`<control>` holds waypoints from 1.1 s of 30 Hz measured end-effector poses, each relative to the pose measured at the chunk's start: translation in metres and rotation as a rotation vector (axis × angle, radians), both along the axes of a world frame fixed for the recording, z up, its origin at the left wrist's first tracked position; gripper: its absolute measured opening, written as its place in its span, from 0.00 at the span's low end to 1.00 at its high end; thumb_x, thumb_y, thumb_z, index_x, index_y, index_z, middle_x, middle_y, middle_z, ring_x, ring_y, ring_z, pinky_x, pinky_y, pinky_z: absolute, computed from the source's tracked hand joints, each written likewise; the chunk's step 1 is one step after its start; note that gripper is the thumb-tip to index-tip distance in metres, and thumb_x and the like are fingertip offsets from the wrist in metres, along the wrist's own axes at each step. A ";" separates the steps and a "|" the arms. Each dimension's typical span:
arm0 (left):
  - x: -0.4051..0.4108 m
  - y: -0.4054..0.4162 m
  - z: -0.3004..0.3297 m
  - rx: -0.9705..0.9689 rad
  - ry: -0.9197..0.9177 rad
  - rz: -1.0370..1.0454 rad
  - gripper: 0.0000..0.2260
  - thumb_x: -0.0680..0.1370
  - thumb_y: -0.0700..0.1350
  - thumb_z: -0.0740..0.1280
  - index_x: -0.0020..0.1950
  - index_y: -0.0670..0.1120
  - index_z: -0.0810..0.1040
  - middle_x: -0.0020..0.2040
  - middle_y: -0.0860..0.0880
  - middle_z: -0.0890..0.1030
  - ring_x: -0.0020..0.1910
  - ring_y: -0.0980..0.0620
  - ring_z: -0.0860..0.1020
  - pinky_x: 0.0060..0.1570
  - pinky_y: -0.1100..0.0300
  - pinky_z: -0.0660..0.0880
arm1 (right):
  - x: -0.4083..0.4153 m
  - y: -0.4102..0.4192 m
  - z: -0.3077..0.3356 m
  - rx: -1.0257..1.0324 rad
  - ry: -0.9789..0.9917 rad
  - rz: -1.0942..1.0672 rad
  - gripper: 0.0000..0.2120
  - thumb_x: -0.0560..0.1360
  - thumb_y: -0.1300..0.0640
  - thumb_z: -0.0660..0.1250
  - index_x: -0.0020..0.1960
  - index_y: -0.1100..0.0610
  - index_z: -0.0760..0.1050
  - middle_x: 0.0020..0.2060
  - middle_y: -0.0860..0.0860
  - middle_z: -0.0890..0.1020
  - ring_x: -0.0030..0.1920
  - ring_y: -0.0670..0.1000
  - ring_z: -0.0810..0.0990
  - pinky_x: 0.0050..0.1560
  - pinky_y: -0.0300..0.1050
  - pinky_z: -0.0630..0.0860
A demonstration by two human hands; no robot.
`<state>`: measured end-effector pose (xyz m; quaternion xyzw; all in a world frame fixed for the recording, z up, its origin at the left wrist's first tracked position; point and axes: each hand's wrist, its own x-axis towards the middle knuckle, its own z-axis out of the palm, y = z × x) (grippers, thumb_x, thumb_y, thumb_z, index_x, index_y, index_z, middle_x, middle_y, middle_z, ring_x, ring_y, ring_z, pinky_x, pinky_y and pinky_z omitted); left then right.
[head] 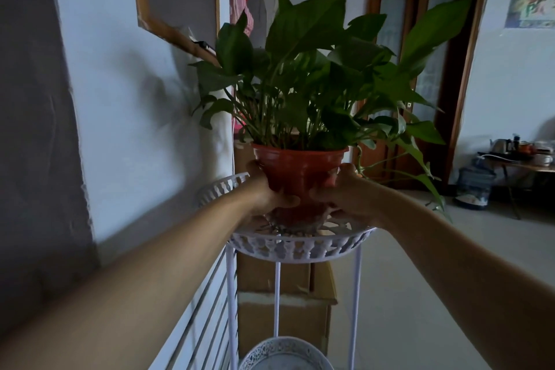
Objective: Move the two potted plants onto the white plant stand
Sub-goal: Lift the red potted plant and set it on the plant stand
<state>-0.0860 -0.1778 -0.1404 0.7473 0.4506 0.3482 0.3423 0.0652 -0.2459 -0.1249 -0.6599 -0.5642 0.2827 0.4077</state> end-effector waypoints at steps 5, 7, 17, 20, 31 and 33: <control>0.001 -0.004 0.002 0.127 0.101 0.081 0.41 0.70 0.50 0.73 0.74 0.37 0.55 0.67 0.41 0.72 0.63 0.41 0.73 0.62 0.49 0.72 | -0.004 -0.006 0.003 -0.003 0.440 0.061 0.19 0.72 0.73 0.62 0.58 0.56 0.68 0.39 0.59 0.75 0.31 0.52 0.75 0.26 0.38 0.71; 0.001 -0.007 -0.001 0.141 0.079 0.121 0.45 0.70 0.51 0.73 0.76 0.40 0.47 0.69 0.41 0.70 0.65 0.40 0.72 0.63 0.47 0.71 | -0.004 -0.002 -0.004 0.057 0.518 0.049 0.33 0.70 0.74 0.64 0.68 0.49 0.60 0.53 0.60 0.77 0.43 0.56 0.79 0.24 0.40 0.75; -0.004 -0.009 -0.005 0.249 0.050 0.020 0.43 0.72 0.42 0.72 0.76 0.41 0.46 0.64 0.34 0.73 0.62 0.34 0.73 0.59 0.46 0.72 | -0.015 -0.004 -0.004 0.083 0.200 -0.001 0.51 0.63 0.73 0.73 0.73 0.57 0.45 0.62 0.60 0.73 0.63 0.58 0.73 0.57 0.50 0.76; -0.004 -0.009 -0.003 0.211 -0.016 -0.018 0.45 0.71 0.40 0.72 0.76 0.41 0.43 0.68 0.38 0.70 0.67 0.37 0.71 0.65 0.44 0.70 | -0.016 -0.008 -0.003 0.083 0.236 0.075 0.40 0.64 0.74 0.71 0.68 0.56 0.56 0.55 0.58 0.76 0.57 0.57 0.76 0.57 0.56 0.76; -0.001 -0.004 -0.005 0.156 -0.085 0.006 0.45 0.71 0.41 0.73 0.77 0.42 0.45 0.71 0.41 0.70 0.68 0.40 0.70 0.67 0.45 0.68 | -0.012 -0.019 -0.003 0.104 0.239 0.233 0.24 0.70 0.75 0.65 0.44 0.46 0.65 0.43 0.49 0.74 0.40 0.47 0.76 0.36 0.39 0.78; 0.001 -0.006 -0.005 0.163 -0.075 0.027 0.45 0.71 0.41 0.73 0.77 0.41 0.45 0.70 0.41 0.71 0.68 0.40 0.71 0.66 0.44 0.69 | -0.013 -0.023 -0.001 0.118 0.225 0.205 0.27 0.70 0.74 0.66 0.56 0.46 0.65 0.52 0.56 0.76 0.44 0.50 0.78 0.36 0.39 0.78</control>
